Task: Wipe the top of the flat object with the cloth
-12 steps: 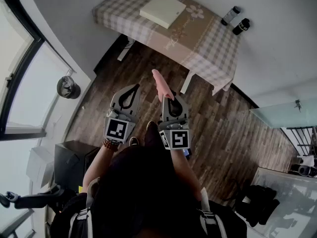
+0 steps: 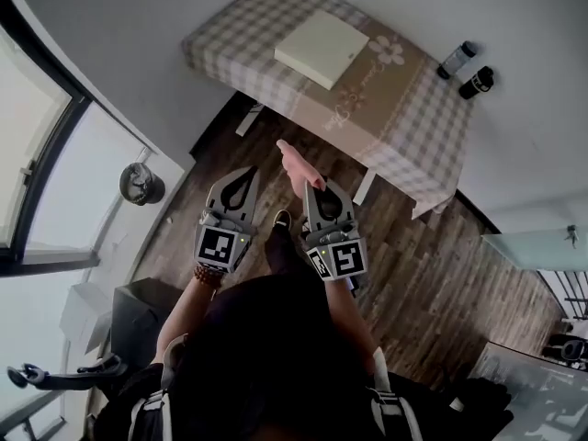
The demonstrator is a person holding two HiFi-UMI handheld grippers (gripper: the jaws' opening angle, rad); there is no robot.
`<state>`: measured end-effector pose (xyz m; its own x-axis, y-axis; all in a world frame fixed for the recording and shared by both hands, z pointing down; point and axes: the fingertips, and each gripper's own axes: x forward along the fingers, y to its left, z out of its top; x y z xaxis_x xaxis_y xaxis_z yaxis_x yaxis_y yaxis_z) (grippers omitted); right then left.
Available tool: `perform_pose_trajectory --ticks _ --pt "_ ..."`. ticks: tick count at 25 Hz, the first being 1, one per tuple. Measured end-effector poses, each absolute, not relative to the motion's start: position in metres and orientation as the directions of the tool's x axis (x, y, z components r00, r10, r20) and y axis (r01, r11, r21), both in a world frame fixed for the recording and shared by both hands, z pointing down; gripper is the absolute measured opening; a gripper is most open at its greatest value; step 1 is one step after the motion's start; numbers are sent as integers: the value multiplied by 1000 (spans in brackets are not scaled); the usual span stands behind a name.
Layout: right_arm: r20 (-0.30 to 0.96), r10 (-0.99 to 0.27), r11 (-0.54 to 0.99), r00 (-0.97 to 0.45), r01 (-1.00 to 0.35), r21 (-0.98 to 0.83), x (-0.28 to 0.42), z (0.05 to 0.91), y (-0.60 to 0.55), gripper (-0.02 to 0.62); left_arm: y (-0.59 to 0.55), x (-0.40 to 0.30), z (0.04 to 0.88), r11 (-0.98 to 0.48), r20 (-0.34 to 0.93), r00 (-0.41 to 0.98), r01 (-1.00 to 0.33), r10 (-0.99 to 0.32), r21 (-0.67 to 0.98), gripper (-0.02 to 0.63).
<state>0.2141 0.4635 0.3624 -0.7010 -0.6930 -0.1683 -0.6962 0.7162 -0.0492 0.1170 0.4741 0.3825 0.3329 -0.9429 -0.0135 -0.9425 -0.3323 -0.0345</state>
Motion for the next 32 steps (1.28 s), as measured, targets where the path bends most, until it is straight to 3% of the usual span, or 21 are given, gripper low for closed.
perform_pose_trajectory --ticks 10,21,28,32 --pt "-156 -689 724 -708 -683 -96 227 368 274 12 289 110 392 -332 56 329 -942 -943 -56 -11" --pt "-85 -685 728 -723 -678 -105 210 394 155 12 191 92 421 -356 91 355 -935 -930 7 -11" --pt "-52 -765 644 -642 -762 -68 190 401 73 12 90 53 450 -450 76 451 -893 -889 33 -11" --pt "-34 -802 597 -596 -802 -19 169 399 27 14 38 36 460 -581 54 580 -814 -813 -3 -9"
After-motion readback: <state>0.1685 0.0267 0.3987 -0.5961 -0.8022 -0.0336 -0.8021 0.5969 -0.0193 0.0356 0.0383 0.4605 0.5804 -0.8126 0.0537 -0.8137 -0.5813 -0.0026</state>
